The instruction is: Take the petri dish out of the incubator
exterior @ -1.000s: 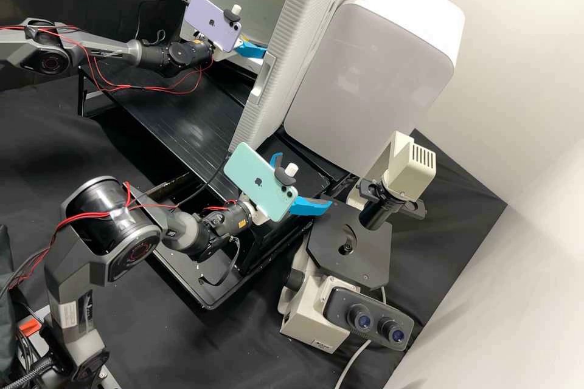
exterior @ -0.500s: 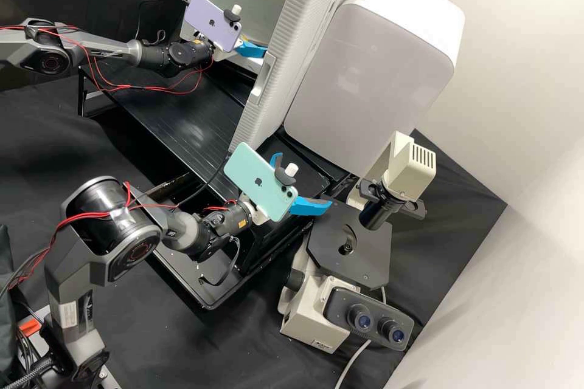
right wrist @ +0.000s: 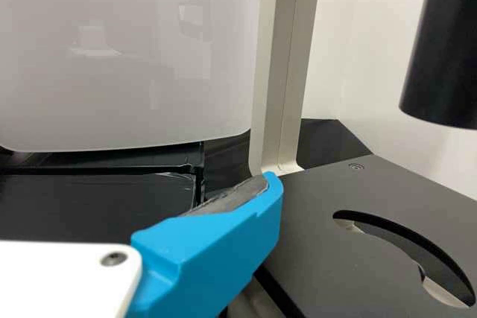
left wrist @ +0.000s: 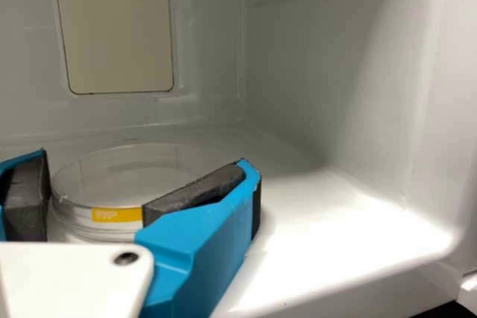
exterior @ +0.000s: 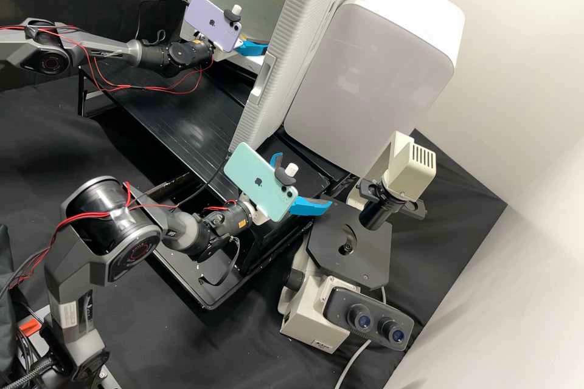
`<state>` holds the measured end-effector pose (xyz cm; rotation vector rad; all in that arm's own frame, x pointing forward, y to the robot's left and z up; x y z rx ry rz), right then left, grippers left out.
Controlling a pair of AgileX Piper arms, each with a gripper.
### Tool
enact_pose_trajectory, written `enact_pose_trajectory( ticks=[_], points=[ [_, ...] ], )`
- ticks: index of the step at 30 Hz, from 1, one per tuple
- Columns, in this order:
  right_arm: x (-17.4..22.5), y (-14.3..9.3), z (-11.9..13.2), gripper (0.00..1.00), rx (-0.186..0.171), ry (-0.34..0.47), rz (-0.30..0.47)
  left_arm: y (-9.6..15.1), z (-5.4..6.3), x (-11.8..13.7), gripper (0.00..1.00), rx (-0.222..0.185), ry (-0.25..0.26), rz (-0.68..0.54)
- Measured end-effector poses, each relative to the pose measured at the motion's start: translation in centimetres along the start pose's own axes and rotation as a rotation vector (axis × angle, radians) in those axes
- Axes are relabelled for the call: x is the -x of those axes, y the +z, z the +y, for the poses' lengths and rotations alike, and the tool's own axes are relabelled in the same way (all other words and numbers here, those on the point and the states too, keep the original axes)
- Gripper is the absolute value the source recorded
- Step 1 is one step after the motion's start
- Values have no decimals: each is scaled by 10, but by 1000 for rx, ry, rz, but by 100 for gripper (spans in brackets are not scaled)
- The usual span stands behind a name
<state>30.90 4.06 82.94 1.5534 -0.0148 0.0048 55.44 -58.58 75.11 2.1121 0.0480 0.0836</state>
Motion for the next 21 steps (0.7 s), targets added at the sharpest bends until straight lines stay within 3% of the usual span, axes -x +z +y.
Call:
enact_pose_trajectory(
  ticks=[21],
  points=[
    [0,0,0,100,0,0,0,-2,-3,2,0,-7,8,2]
  ],
)
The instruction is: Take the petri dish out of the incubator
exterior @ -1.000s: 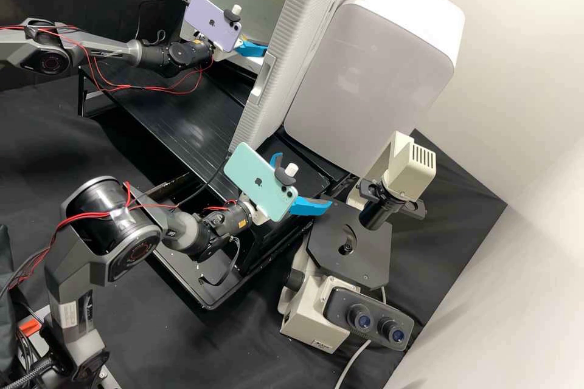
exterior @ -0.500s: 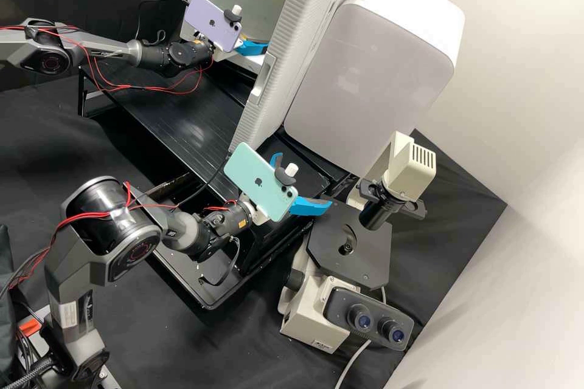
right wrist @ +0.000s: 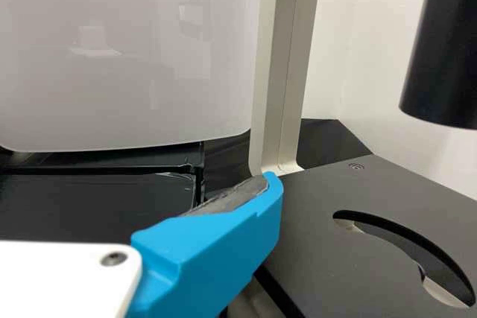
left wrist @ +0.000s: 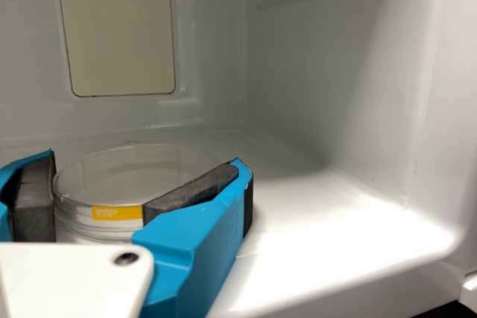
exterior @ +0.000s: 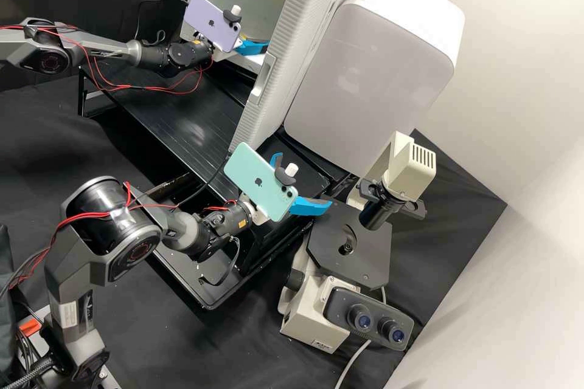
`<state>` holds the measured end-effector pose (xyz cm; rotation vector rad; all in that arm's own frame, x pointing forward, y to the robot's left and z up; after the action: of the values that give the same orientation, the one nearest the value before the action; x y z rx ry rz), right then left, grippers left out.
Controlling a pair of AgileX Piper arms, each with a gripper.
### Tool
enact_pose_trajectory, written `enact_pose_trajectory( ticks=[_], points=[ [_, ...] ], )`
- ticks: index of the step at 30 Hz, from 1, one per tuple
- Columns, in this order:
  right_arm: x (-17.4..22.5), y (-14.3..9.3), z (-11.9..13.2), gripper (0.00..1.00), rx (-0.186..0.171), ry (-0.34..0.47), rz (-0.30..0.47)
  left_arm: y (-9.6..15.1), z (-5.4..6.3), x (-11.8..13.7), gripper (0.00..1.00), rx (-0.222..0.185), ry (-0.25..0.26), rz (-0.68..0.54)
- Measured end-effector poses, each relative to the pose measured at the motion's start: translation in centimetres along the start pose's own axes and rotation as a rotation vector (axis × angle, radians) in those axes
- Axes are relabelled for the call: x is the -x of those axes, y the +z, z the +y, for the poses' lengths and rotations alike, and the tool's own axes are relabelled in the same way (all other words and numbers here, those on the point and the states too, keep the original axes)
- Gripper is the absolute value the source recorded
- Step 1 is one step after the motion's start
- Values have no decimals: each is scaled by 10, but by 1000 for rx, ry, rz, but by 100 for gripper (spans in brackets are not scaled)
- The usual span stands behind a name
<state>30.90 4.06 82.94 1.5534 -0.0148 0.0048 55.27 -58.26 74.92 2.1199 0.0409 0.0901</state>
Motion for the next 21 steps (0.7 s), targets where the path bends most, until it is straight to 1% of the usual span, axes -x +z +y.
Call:
enact_pose_trajectory(
  ticks=[3,7,12,13,16,17,18,21],
  points=[
    [0,0,0,100,0,0,0,-1,1,4,0,-1,9,-2],
    [0,0,0,100,0,0,0,-4,2,11,0,10,19,-7],
    [0,0,0,100,0,0,0,-6,2,21,0,19,15,-35],
    [0,0,0,100,0,0,0,-6,2,23,0,30,16,-39],
    [0,0,0,100,0,0,0,-8,1,28,0,44,12,-50],
    [0,0,0,100,0,0,0,-8,4,31,0,54,14,-59],
    [0,0,0,100,0,0,0,-8,3,32,0,63,9,-60],
    [0,0,0,100,0,0,0,-9,5,37,0,99,4,-72]
  ],
)
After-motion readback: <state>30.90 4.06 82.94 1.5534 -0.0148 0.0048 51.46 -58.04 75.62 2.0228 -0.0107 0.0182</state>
